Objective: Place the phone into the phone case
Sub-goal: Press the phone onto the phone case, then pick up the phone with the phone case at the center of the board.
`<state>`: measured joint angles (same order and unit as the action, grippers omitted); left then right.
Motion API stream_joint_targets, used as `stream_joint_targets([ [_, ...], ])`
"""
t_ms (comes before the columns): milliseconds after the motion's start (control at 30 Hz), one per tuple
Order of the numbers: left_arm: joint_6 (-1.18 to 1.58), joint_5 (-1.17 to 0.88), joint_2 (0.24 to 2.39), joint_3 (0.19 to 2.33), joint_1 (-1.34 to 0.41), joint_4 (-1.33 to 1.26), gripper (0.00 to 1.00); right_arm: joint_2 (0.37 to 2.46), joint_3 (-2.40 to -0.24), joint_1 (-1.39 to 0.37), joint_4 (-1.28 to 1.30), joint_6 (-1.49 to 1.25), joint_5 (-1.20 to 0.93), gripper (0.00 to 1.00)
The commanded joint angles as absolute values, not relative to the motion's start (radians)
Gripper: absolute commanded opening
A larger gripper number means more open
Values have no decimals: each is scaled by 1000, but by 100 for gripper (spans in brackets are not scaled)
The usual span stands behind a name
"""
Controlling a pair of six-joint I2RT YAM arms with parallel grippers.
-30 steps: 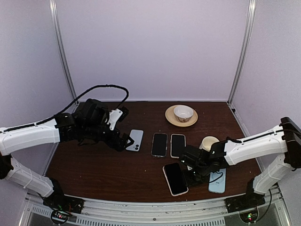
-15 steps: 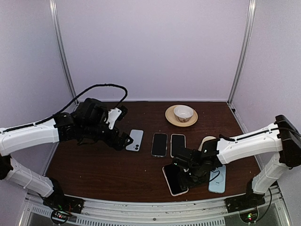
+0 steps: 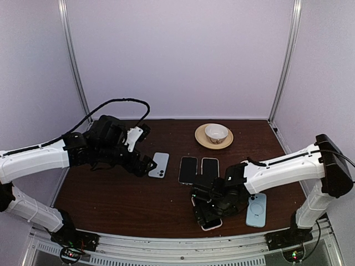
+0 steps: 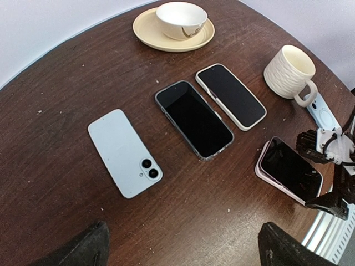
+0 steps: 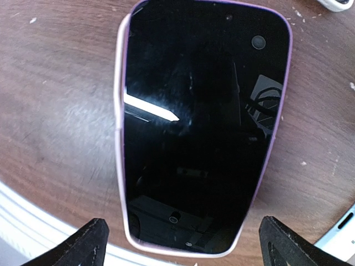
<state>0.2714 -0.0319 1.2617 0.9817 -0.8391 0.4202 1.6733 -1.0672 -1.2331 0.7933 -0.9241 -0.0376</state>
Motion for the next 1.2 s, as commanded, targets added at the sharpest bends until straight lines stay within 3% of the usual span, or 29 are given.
stream_joint_targets([
  [0, 260, -51, 1240, 993, -833, 394, 97, 1708, -1069, -1235, 742, -973, 14, 99],
  [433, 258, -54, 1244, 994, -833, 396, 98, 1809, -1084, -1266, 819, -999, 65, 96],
  [1167, 258, -57, 1241, 994, -833, 396, 98, 1750, -1074, -1281, 746, -967, 44, 32],
])
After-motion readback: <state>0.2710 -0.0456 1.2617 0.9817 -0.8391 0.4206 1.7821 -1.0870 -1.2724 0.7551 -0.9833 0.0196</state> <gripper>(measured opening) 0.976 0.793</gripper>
